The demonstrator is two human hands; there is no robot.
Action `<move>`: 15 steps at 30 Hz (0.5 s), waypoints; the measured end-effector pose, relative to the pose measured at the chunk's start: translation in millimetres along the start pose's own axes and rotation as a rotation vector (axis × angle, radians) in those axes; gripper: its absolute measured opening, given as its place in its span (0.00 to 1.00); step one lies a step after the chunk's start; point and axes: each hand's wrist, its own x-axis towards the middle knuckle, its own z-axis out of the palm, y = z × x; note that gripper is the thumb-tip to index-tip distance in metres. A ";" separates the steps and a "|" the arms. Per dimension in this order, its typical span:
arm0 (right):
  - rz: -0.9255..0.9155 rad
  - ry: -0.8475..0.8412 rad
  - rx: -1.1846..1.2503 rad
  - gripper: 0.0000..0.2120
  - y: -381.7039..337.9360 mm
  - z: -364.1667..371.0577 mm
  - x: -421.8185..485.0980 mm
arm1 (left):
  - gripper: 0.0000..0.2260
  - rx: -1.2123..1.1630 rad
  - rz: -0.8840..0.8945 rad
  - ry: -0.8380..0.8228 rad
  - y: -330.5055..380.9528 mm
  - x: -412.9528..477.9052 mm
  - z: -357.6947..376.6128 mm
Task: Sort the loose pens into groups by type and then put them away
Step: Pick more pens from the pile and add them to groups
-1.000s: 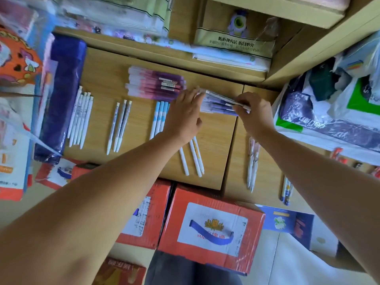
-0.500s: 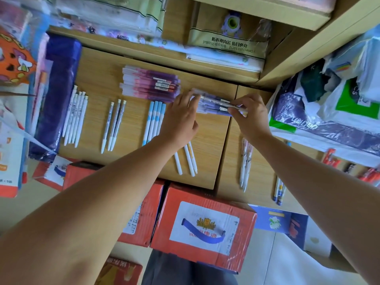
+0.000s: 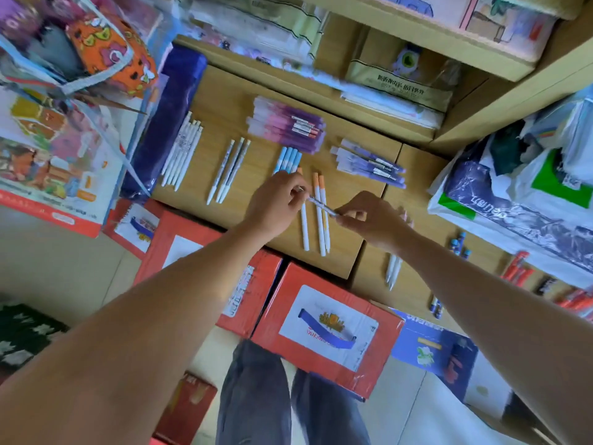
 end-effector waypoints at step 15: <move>0.363 0.007 0.367 0.06 -113.3 110.3 81.5 | 0.19 0.178 -0.199 -0.082 -133.3 -1.0 -79.3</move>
